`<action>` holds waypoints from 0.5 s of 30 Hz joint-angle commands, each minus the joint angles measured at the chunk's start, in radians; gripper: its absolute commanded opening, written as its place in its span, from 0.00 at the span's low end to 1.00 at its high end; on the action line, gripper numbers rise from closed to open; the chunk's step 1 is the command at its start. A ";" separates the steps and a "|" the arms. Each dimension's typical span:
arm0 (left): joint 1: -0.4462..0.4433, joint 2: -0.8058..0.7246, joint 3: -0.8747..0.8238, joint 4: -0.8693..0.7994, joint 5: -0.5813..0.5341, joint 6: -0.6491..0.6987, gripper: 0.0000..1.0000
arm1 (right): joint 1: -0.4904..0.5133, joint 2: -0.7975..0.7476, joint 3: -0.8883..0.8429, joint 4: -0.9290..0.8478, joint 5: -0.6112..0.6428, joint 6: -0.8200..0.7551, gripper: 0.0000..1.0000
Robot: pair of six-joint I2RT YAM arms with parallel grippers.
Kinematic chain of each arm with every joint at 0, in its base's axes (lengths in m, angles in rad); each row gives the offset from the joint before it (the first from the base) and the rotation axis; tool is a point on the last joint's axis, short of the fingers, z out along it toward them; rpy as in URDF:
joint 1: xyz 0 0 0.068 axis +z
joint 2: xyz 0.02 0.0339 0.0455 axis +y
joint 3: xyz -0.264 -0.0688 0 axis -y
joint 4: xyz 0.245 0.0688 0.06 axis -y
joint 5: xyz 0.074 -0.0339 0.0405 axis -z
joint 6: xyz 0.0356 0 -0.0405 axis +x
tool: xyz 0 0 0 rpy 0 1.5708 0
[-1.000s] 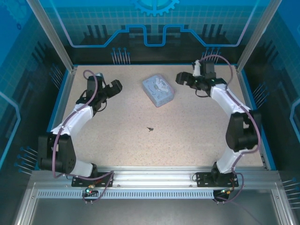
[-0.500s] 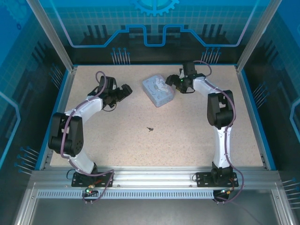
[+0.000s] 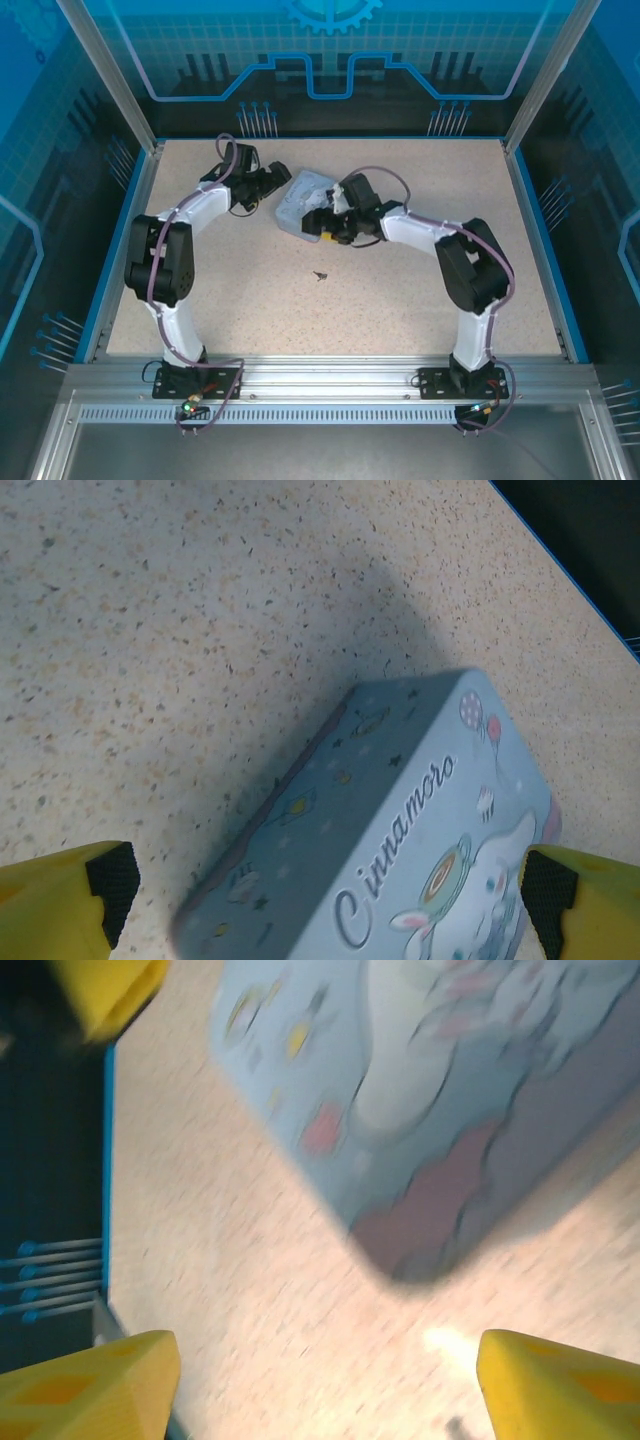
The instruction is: Unlock the padlock with the key
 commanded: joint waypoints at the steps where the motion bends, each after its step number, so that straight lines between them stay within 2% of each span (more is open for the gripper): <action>1: -0.004 0.042 0.079 -0.077 0.008 0.042 0.99 | -0.032 -0.133 -0.056 0.014 0.066 -0.001 0.84; 3: -0.003 0.041 0.083 -0.090 -0.003 0.044 0.99 | -0.064 -0.166 -0.055 -0.036 0.115 -0.030 0.87; 7: 0.003 -0.034 -0.010 -0.050 -0.036 0.013 0.99 | -0.165 -0.141 0.041 -0.137 0.120 -0.073 0.88; 10: 0.012 -0.111 -0.085 -0.061 -0.059 -0.011 0.99 | -0.229 -0.059 0.171 -0.200 0.123 -0.109 0.88; 15: 0.013 -0.242 -0.236 -0.058 -0.046 -0.078 0.99 | -0.283 0.179 0.475 -0.302 0.115 -0.144 0.88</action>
